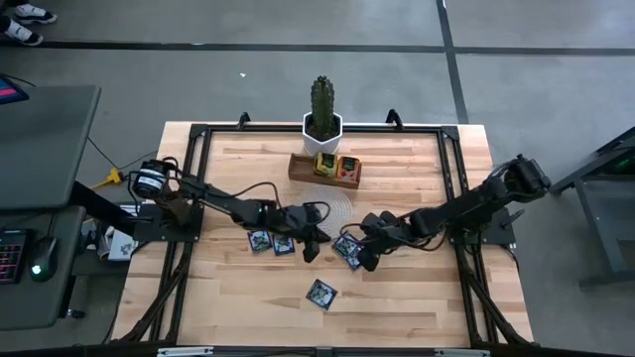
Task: Pick & Place Tea
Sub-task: Put the purple tea bag into the left section of the wooden organizer
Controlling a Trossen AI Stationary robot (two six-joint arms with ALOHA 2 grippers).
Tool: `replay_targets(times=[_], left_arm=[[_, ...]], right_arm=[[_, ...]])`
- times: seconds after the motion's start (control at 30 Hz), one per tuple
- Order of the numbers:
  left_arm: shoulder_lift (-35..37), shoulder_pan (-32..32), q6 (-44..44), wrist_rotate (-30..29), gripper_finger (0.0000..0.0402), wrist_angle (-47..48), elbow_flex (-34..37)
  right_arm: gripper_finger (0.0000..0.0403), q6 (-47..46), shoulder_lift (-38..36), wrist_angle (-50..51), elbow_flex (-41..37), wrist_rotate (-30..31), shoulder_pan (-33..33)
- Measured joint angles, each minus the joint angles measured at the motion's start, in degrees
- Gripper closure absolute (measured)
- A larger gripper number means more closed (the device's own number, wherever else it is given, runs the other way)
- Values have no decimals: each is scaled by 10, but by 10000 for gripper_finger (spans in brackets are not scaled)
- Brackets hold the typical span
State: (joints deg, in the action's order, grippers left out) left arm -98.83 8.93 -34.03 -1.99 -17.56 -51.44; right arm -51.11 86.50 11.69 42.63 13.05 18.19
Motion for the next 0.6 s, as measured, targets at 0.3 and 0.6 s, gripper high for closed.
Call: replay_targets(times=[0.3, 0.6], left_arm=[[0, 28, -85, -64, 401, -15, 25], [-34, 28, -168, -61, 401, -16, 23]], right_arm=[[403, 39, 46, -44, 0, -31, -21], [403, 51, 74, -49, 0, -46, -36]])
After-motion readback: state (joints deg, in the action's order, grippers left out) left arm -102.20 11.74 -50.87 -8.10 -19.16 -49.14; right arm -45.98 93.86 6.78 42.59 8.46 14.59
